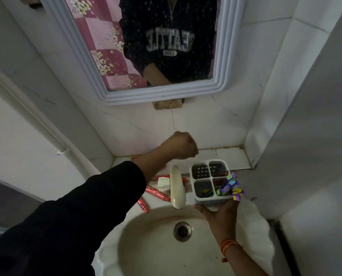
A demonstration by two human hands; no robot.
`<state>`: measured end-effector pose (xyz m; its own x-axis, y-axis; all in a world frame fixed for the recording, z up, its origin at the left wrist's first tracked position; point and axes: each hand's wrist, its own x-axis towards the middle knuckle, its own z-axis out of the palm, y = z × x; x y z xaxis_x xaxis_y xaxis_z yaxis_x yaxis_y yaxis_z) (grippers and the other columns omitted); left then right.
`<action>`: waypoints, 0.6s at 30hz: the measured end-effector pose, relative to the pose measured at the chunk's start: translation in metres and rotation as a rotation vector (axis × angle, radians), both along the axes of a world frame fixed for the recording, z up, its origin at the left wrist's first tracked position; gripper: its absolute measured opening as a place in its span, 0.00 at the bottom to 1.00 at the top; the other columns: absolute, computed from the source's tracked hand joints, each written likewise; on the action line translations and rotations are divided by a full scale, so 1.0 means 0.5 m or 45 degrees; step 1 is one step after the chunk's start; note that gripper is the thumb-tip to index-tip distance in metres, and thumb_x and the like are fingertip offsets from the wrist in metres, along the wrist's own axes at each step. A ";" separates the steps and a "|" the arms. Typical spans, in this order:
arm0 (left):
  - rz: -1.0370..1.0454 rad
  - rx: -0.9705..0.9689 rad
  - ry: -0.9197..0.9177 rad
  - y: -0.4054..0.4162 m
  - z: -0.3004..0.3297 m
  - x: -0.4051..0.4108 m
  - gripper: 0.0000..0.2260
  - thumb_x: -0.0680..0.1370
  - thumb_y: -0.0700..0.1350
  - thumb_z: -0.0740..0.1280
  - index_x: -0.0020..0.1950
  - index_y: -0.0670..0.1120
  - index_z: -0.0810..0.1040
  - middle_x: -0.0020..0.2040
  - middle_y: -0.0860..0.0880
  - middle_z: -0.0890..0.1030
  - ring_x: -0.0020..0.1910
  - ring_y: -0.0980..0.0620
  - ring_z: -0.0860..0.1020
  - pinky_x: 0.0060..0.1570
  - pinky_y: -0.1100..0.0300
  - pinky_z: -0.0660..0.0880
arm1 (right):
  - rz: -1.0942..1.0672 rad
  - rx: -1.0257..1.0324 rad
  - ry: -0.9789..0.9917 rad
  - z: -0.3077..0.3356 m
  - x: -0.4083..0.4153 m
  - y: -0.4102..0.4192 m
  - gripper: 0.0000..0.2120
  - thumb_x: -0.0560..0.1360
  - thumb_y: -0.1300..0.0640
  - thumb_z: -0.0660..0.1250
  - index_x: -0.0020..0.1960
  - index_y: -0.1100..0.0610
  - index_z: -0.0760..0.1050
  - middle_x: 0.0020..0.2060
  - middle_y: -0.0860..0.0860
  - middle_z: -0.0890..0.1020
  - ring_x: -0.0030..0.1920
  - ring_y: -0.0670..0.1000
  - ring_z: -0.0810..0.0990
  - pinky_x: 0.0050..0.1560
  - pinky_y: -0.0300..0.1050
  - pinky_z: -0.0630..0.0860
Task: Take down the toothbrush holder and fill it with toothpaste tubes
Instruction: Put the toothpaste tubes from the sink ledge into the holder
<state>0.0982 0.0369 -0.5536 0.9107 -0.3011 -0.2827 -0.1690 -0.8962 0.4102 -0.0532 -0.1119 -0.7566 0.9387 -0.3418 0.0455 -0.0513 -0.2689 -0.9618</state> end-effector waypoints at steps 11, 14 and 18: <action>-0.194 0.778 0.207 0.138 -0.146 0.022 0.04 0.70 0.40 0.71 0.44 0.42 0.83 0.40 0.45 0.83 0.45 0.45 0.84 0.51 0.51 0.83 | 0.026 -0.035 0.015 -0.018 0.005 -0.009 0.56 0.54 0.39 0.85 0.73 0.59 0.64 0.68 0.54 0.76 0.68 0.51 0.77 0.67 0.48 0.76; -0.273 0.869 0.239 0.140 -0.155 0.017 0.09 0.67 0.36 0.76 0.46 0.43 0.82 0.38 0.47 0.82 0.42 0.46 0.83 0.43 0.53 0.83 | 0.038 -0.026 0.001 -0.012 0.003 -0.007 0.56 0.54 0.42 0.85 0.74 0.58 0.63 0.68 0.53 0.75 0.68 0.48 0.76 0.67 0.40 0.73; -0.209 0.862 0.143 0.151 -0.177 0.013 0.06 0.75 0.43 0.73 0.50 0.43 0.83 0.45 0.46 0.85 0.45 0.46 0.84 0.38 0.55 0.79 | 0.037 -0.025 0.003 -0.012 0.004 -0.009 0.57 0.53 0.40 0.85 0.74 0.58 0.63 0.69 0.52 0.75 0.68 0.49 0.75 0.68 0.39 0.72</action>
